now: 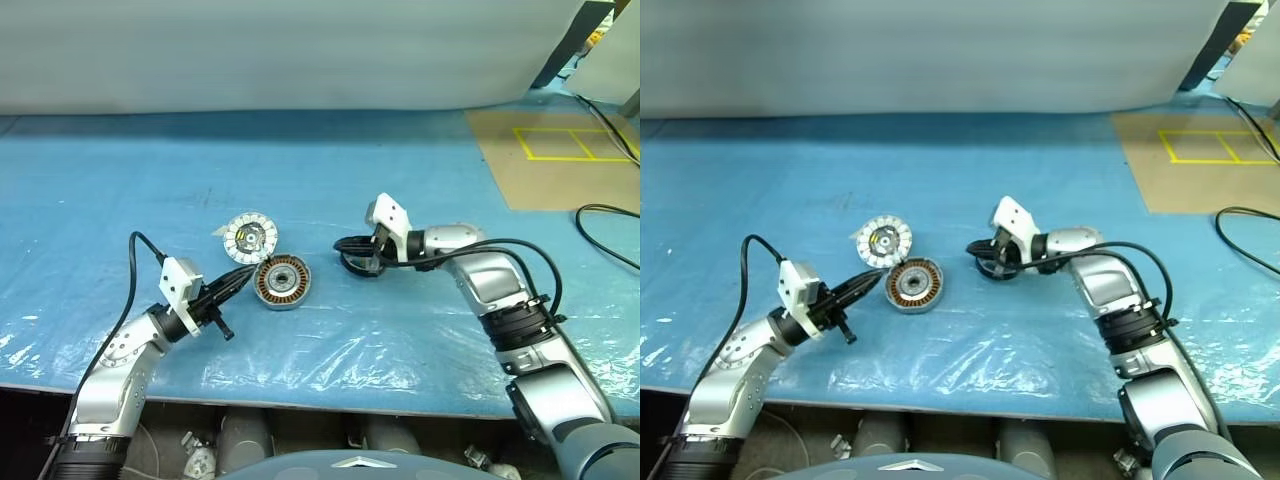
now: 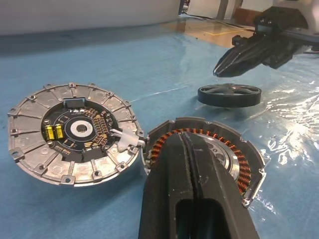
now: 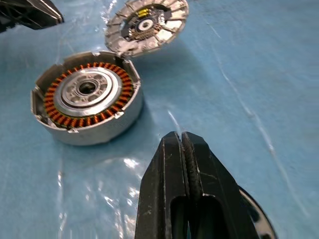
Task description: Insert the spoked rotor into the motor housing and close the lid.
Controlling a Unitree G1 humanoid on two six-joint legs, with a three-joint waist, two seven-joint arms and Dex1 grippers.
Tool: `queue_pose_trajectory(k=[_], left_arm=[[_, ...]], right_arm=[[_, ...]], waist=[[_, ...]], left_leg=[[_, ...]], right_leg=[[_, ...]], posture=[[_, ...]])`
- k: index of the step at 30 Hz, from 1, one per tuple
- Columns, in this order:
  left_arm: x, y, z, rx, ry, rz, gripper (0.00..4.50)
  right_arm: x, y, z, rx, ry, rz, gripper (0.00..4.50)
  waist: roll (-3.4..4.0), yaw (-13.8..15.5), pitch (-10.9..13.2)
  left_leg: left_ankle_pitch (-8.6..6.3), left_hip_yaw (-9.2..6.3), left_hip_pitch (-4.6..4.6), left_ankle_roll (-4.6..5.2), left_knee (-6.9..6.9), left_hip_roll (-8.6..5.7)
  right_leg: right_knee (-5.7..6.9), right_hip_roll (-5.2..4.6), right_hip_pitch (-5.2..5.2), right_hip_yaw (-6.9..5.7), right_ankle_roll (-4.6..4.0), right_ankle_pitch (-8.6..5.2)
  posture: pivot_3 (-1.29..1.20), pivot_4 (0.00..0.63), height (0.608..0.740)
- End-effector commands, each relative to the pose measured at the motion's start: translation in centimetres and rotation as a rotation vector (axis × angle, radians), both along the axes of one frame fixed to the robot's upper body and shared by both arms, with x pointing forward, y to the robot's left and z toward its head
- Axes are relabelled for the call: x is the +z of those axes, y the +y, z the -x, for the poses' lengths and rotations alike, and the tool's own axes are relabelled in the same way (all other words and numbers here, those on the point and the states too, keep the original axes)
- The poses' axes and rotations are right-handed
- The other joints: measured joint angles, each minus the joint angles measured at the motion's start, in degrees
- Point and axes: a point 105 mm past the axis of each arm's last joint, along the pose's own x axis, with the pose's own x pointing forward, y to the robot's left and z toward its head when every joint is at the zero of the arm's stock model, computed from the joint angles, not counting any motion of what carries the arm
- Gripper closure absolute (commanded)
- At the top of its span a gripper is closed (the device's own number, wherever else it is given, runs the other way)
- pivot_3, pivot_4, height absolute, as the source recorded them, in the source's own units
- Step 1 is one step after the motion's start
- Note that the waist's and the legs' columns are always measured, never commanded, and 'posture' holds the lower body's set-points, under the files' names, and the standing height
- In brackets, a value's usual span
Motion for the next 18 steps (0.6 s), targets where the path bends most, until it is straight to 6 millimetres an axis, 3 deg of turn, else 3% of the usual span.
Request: queue_pose_trajectory(k=[1, 6, 9, 14, 18], left_arm=[[0.2, -0.3, 0.2, -0.006, -0.035, -0.012, 4.5], [-0.4, -0.2, 0.2, 0.009, -0.036, -0.02, 4.5], [-0.9, -0.2, 0.2, 0.017, -0.035, -0.019, 4.5], [-1.5, 0.0, 0.5, 0.029, -0.031, -0.01, 4.5], [-1.7, -0.2, 0.5, 0.029, -0.032, -0.007, 4.5]], right_arm=[[0.9, -0.3, -0.3, 0.034, -0.024, 0.05, 4.46], [0.6, -1.1, -0.4, 0.066, 0.017, 0.148, 4.46], [0.9, -1.1, -0.6, 0.09, 0.021, 0.178, 3.9], [1.5, -1.4, -1.3, 0.05, 0.073, 0.188, 2.23], [1.4, -1.9, -1.3, 0.017, 0.124, 0.21, 2.23]], waist=[[0.0, 0.0, 0.0], [0.0, 0.2, 0.0], [0.0, 0.1, 0.0], [0.0, 0.1, 0.0], [0.0, 0.3, 0.0]], left_leg=[[0.0, 0.0, 0.0, 0.0, 0.0, 0.0], [0.01, 0.0, -0.03, 0.02, 0.04, -0.01], [0.02, 0.0, -0.03, 0.05, 0.05, 0.0], [0.11, 0.0, -0.03, 0.21, 0.08, 0.01], [0.12, 0.0, -0.03, 0.22, 0.09, 0.02]], right_leg=[[0.0, 0.0, 0.0, 0.0, 0.0, 0.0], [-0.02, -0.01, -0.01, -0.01, 0.0, 0.0], [-0.01, -0.01, -0.01, -0.01, -0.01, 0.0], [0.05, -0.01, -0.02, -0.01, -0.03, 0.0], [0.05, -0.01, -0.02, -0.01, -0.03, -0.01]], posture=[[0.0, 0.15, 0.74], [0.0, 0.15, 0.74], [0.0, 0.15, 0.74], [0.0, 0.15, 0.74], [0.0, 0.15, 0.74]])
